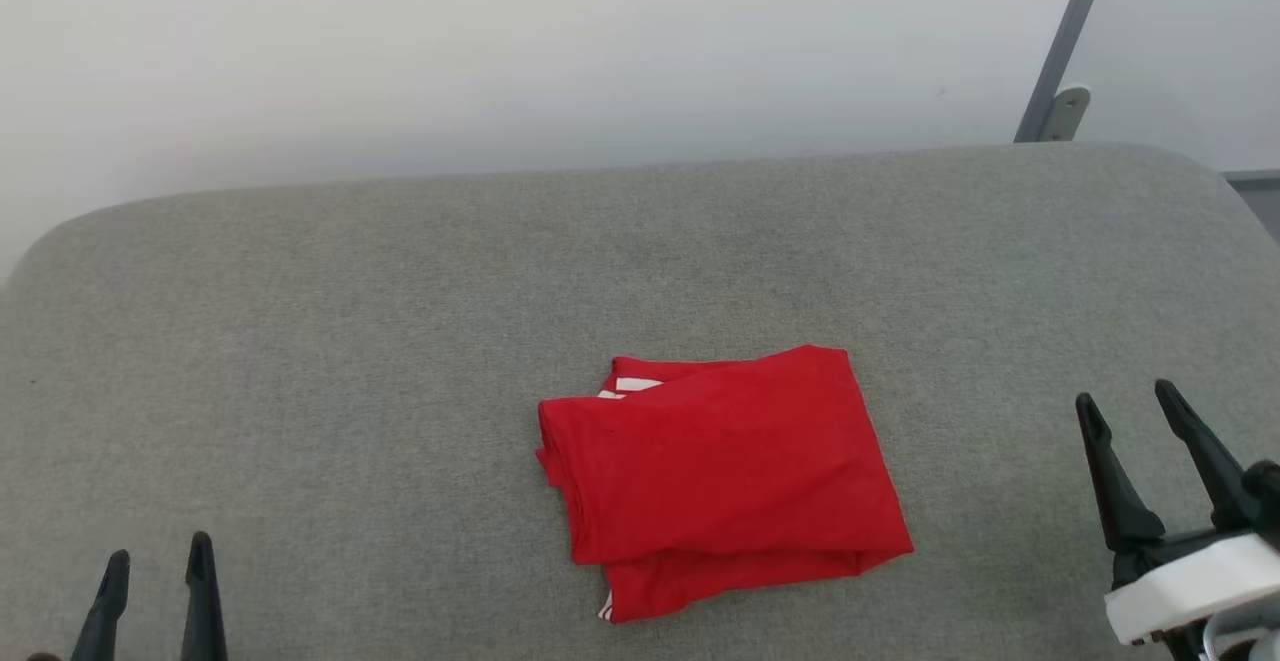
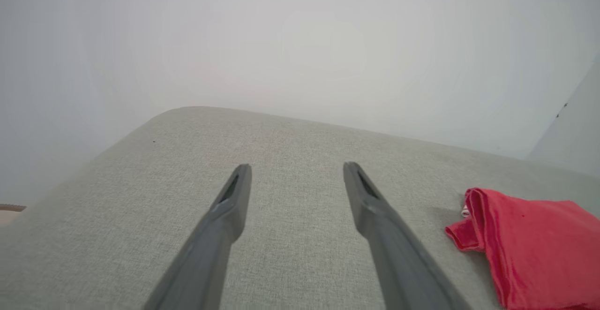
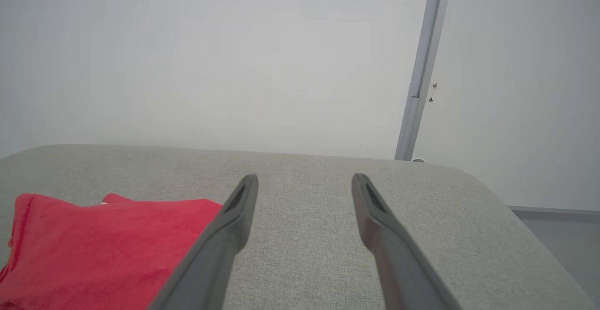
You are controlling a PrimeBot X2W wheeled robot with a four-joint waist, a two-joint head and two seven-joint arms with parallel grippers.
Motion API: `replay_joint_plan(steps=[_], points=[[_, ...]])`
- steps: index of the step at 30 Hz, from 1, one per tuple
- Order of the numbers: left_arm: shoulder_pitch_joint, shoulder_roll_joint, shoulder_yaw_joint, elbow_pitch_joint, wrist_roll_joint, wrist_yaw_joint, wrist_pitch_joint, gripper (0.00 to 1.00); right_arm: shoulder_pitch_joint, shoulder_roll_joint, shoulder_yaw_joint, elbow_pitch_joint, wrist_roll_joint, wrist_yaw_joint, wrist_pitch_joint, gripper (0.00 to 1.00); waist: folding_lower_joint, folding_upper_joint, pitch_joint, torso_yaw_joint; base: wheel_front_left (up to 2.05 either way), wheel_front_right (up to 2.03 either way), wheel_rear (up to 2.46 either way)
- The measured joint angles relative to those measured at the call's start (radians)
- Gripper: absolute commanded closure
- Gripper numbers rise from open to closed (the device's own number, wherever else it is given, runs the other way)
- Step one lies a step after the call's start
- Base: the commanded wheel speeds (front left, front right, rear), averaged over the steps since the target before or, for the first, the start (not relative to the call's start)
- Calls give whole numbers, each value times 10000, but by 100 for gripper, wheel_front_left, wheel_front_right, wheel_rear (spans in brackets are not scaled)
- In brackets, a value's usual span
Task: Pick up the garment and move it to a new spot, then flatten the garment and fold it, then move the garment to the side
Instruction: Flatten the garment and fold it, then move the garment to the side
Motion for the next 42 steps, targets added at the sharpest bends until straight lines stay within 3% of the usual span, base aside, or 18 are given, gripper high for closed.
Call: replay_joint_plan(steps=[14, 28, 35, 42], points=[[208, -297, 305, -188, -90, 0, 0, 0, 788, 627, -550, -408, -286, 0, 0, 0, 0, 0, -194, 451, 0, 0, 0], [208, -316, 337, -293, -86, 0, 0, 0, 983, 746, -516, -414, -366, 0, 0, 0, 0, 0, -171, 578, 0, 0, 0], [207, -326, 332, -311, -69, 0, 0, 0, 942, 635, -157, -236, -376, 0, 2, 0, 0, 0, -127, 613, 0, 0, 0], [199, -347, 245, -303, -75, 0, 0, 0, 198, 90, 1078, 757, 326, 0, 140, 0, 0, 0, -51, 729, 0, 0, 0]])
